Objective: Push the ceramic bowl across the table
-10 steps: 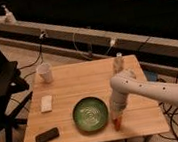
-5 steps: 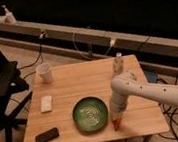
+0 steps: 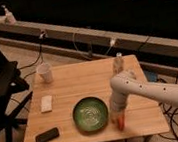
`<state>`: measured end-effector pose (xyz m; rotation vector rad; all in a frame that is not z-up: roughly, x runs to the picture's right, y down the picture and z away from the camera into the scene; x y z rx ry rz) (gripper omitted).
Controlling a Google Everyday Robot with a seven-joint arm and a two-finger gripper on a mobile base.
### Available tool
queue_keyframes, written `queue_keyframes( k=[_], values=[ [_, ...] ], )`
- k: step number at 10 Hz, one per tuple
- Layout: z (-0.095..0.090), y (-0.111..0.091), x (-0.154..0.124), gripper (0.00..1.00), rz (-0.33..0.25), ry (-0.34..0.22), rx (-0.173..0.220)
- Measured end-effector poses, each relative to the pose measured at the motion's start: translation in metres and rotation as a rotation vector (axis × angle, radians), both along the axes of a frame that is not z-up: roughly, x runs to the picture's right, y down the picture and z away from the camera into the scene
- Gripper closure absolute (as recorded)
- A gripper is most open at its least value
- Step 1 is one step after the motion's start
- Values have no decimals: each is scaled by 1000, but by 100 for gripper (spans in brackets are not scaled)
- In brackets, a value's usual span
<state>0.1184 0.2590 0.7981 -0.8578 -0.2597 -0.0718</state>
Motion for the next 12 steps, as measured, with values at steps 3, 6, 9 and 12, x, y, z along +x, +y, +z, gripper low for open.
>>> queue_keyframes(
  k=[3,6,9,12],
  values=[
    [-2,-7,-22,100,-26,-49,23],
    [-4,-15,-79,100,-88,-141,48],
    [-5,-22,-149,100,-162,-260,69],
    [-1,-23,-190,100,-221,-358,72]
  ],
)
